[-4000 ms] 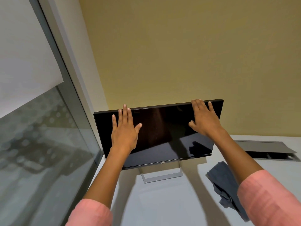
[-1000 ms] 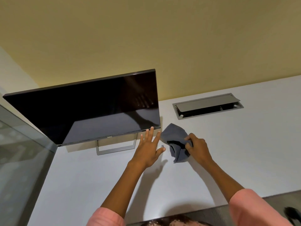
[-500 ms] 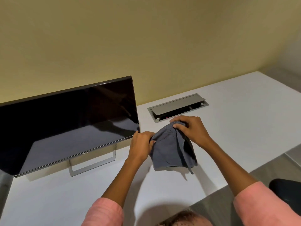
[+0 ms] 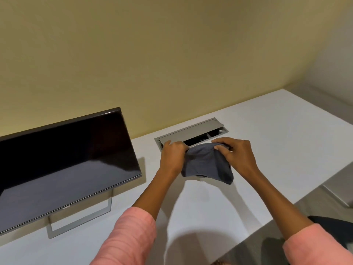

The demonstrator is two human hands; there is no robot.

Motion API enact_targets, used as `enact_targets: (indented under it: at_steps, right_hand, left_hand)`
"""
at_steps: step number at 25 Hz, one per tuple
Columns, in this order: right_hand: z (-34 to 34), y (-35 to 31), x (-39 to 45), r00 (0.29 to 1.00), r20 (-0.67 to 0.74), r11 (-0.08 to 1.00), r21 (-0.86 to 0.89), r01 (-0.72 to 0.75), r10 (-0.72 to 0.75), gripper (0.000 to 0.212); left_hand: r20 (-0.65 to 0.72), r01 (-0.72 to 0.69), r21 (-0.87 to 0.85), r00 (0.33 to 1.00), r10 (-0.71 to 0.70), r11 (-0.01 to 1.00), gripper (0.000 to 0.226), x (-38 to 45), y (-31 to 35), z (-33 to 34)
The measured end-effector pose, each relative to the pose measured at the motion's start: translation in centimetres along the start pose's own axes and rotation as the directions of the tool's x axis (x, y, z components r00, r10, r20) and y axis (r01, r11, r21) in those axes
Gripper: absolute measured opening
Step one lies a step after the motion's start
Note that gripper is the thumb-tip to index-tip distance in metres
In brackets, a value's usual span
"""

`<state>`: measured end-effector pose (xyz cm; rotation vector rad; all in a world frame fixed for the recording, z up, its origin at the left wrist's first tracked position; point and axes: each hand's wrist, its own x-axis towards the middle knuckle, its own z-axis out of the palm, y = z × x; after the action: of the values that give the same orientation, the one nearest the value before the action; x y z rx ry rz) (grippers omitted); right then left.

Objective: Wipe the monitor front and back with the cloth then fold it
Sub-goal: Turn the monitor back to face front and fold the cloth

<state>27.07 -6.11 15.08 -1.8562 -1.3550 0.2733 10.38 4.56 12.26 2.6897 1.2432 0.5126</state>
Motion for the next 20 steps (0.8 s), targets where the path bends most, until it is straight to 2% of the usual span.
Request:
enact_targets:
  at_steps: [3,5,8,10,11,14,15,17,18,20]
  right_hand:
    - [-0.2,1.1,-0.6,0.992,0.075,0.995,0.012,0.102,-0.102,0.018]
    - [1.3,2.2,-1.9,0.960,0.235,0.987,0.002,0.158,-0.154,0.018]
    - [5.4,4.0,-4.8,0.877,0.465,0.989,-0.016,0.147,-0.123,0.020]
    - [8.5,4.8,-6.7,0.840,0.505,0.975,0.019,0.219,-0.199,0.021]
    - [9.7,4.7,-7.5,0.794,0.562,0.967,0.042,0.253,-0.232,0.018]
    - [11.8,4.6,-8.2,0.568,0.809,0.982,0.052,0.182,-0.149,0.012]
    - [12.3,5.0,-8.3,0.551,0.822,0.979,0.038,0.199,-0.143,0.022]
    - [13.3,6.8,-8.2,0.593,0.797,0.983,0.001,0.183,-0.111,0.047]
    - [13.5,7.6,-7.8,0.624,0.773,0.980,-0.017,0.196,-0.111,0.048]
    - [13.8,9.1,-7.0,0.655,0.739,0.937,-0.099,0.335,-0.156,0.040]
  left_hand:
    - [0.019,-0.010,-0.040,1.000,0.010,0.999,0.030,1.3,-0.3,2.5]
    - [0.086,0.002,-0.017,0.996,-0.001,1.000,0.031,0.2,-1.4,4.5]
    - [0.237,0.039,0.019,0.971,-0.042,0.999,0.038,-2.8,-3.1,7.1]
    - [0.379,0.054,0.120,0.920,-0.096,0.991,0.043,-4.7,-3.8,7.6]
    - [0.422,0.057,0.175,0.897,-0.127,0.983,0.042,-5.3,-4.0,7.7]
    - [0.466,0.070,0.302,0.859,-0.211,0.951,0.037,-6.9,-4.3,7.6]
    - [0.458,0.076,0.325,0.859,-0.227,0.943,0.039,-7.4,-4.3,7.6]
    - [0.429,0.123,0.305,0.868,-0.251,0.945,0.048,-8.2,-4.1,7.8]
    - [0.417,0.162,0.263,0.870,-0.263,0.951,0.053,-8.5,-3.9,8.1]
    - [0.449,0.201,0.158,0.857,-0.252,0.967,0.058,-9.1,-3.4,8.9]
